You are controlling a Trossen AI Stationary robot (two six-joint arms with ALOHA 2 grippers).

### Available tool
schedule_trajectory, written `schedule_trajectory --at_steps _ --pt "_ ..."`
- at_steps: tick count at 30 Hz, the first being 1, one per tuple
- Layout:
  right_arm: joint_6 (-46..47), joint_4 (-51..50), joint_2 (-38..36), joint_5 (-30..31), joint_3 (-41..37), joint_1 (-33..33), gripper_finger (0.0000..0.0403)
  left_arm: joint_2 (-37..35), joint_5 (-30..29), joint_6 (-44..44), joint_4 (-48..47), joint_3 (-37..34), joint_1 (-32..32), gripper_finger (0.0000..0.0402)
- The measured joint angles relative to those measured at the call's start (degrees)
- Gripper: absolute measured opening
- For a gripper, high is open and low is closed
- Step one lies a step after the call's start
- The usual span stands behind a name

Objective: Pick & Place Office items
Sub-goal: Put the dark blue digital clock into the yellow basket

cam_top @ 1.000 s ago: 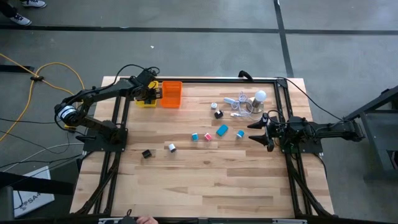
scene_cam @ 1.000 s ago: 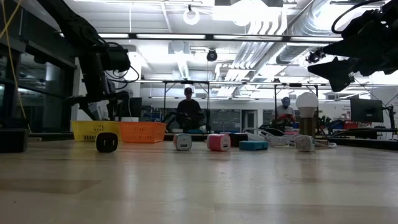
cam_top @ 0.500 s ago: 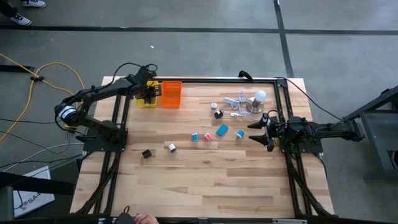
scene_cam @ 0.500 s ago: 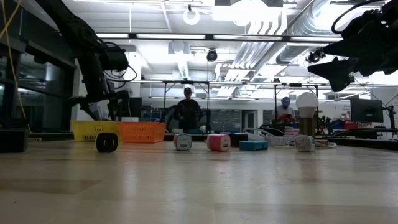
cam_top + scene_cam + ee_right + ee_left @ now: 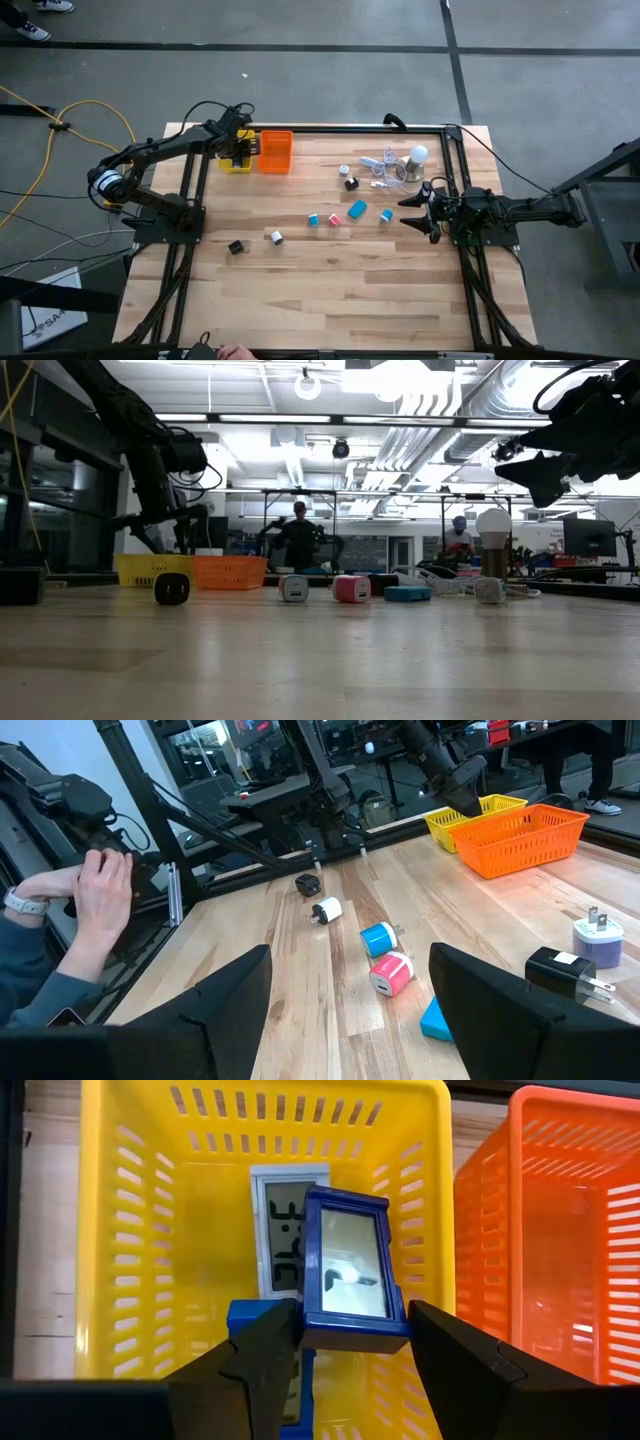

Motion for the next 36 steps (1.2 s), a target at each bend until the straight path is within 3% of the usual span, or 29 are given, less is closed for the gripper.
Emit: schedule_trajectory --at_steps 36 --pt "0.0 0.0 0.0 0.0 0.0 0.0 0.0258 -2.8 1.3 -0.9 -4.9 0.0 0.0 0.0186"
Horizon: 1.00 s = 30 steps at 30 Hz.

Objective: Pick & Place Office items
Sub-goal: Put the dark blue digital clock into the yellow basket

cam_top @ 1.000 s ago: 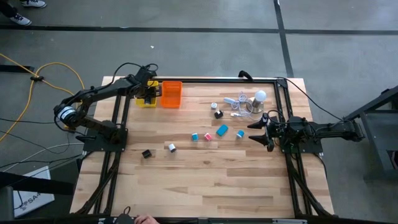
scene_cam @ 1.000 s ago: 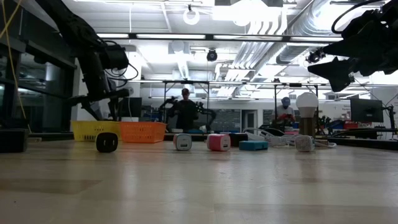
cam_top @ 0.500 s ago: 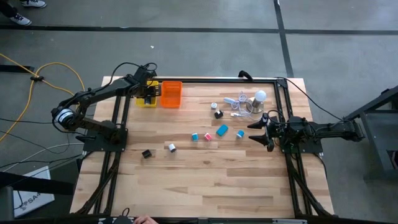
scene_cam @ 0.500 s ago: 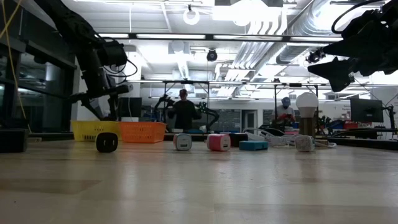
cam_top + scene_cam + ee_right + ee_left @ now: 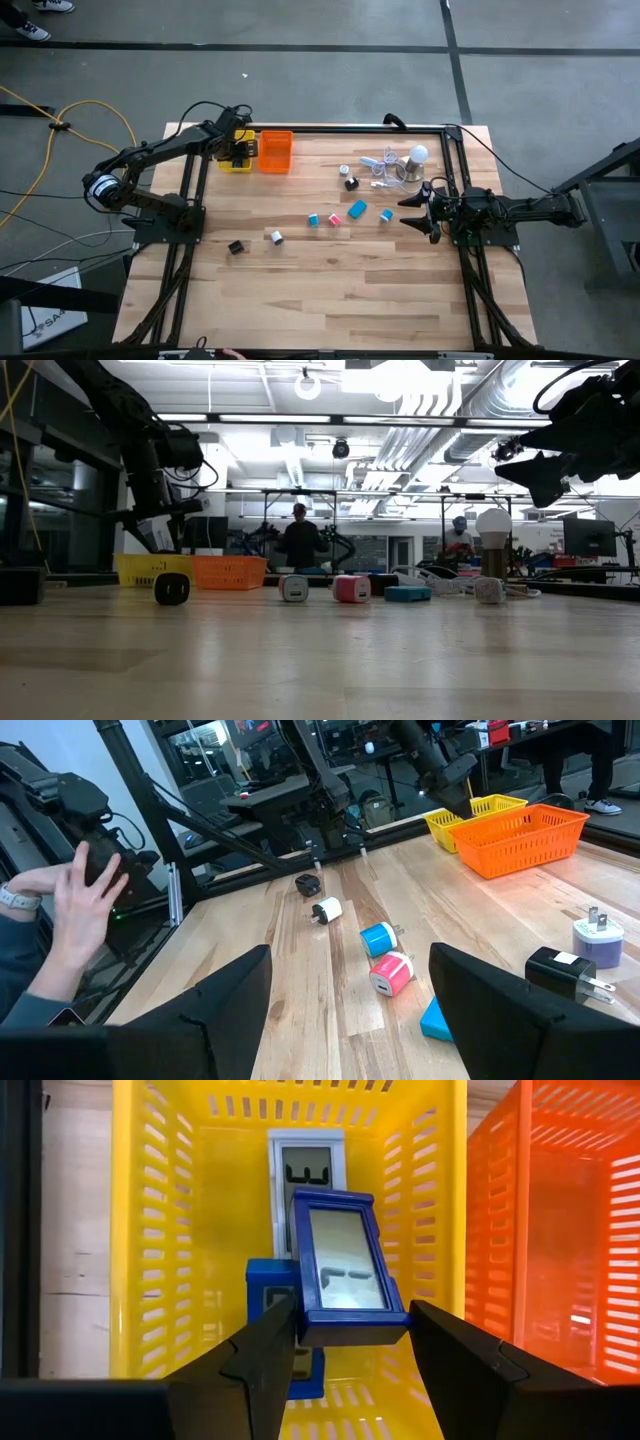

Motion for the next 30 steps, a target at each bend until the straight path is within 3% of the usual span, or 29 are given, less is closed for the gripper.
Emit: schedule_trajectory --at_steps 30 --pt "0.0 0.0 0.0 0.0 0.0 0.0 0.0259 0.0 0.1 -0.3 0.2 0.0 0.0 0.0186"
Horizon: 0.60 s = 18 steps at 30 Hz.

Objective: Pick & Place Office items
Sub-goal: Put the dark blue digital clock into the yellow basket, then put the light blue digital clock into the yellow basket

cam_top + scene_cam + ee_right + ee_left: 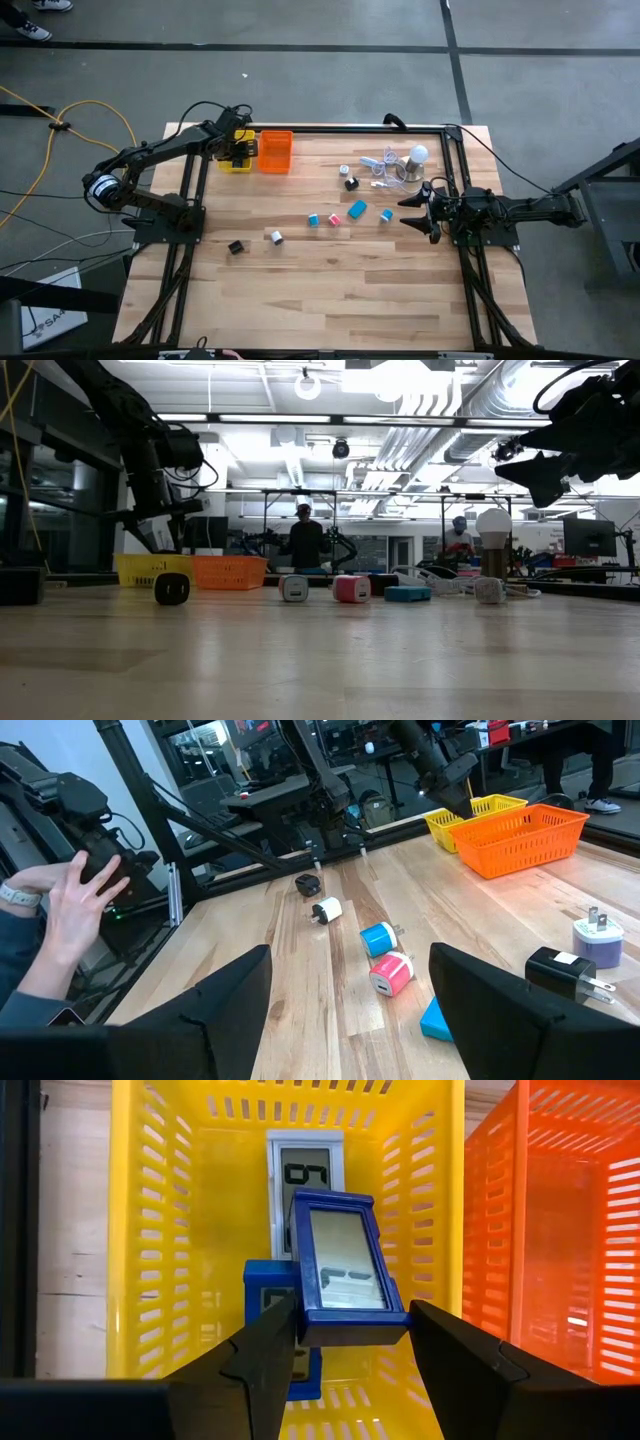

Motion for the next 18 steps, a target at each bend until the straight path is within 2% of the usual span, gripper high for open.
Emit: schedule_trajectory --at_steps 5,13,18 --pt "0.0 0.0 0.0 0.0 0.0 0.0 0.0259 0.0 0.1 -0.4 0.0 0.0 0.0 0.0194" --pt "0.0 0.0 0.0 0.0 0.0 0.0 0.0259 0.0 -0.3 0.2 -0.8 0.0 0.0 0.0265" --pt "0.0 0.0 0.0 0.0 0.0 0.0 0.0259 0.0 -0.3 0.1 -0.9 0.0 0.0 0.0285"
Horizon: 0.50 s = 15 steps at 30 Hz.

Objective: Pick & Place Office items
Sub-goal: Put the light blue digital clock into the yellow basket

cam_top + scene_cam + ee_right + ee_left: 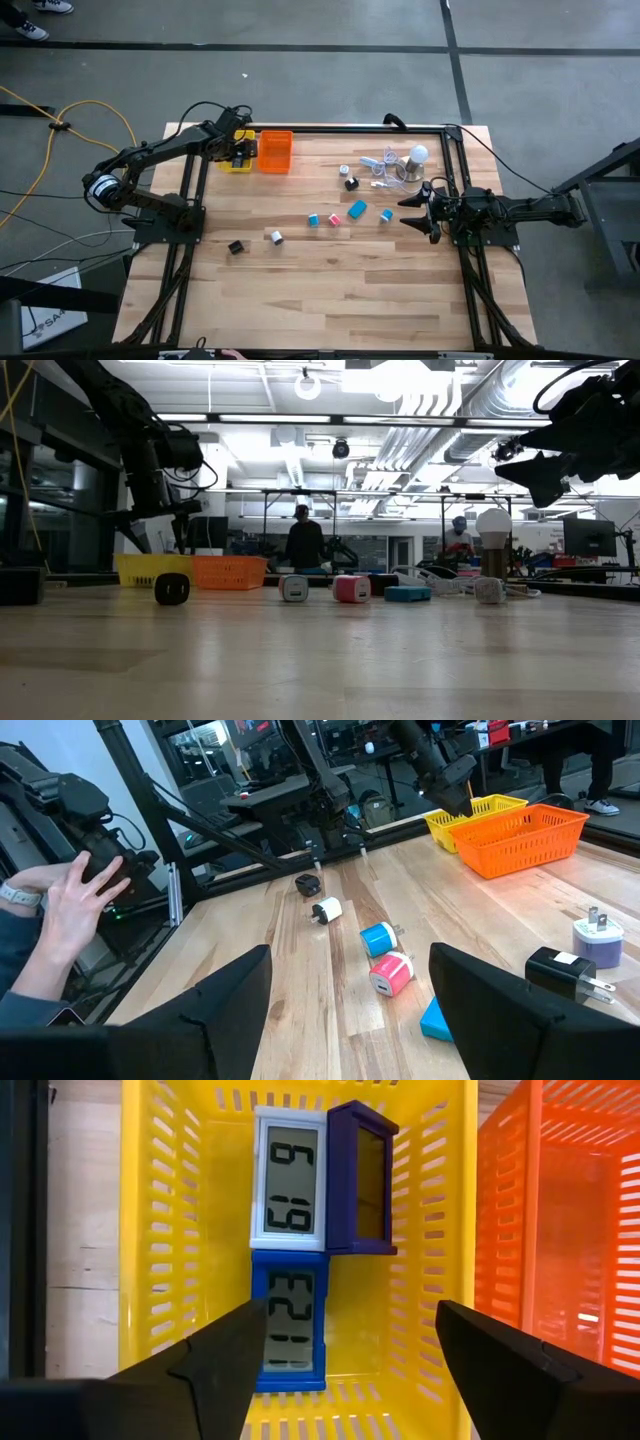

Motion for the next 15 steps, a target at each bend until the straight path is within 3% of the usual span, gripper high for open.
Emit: schedule_trajectory --at_steps 15 --pt "0.0 0.0 0.0 0.0 0.0 0.0 0.0259 -0.6 0.1 -0.1 0.6 0.0 0.0 0.0286"
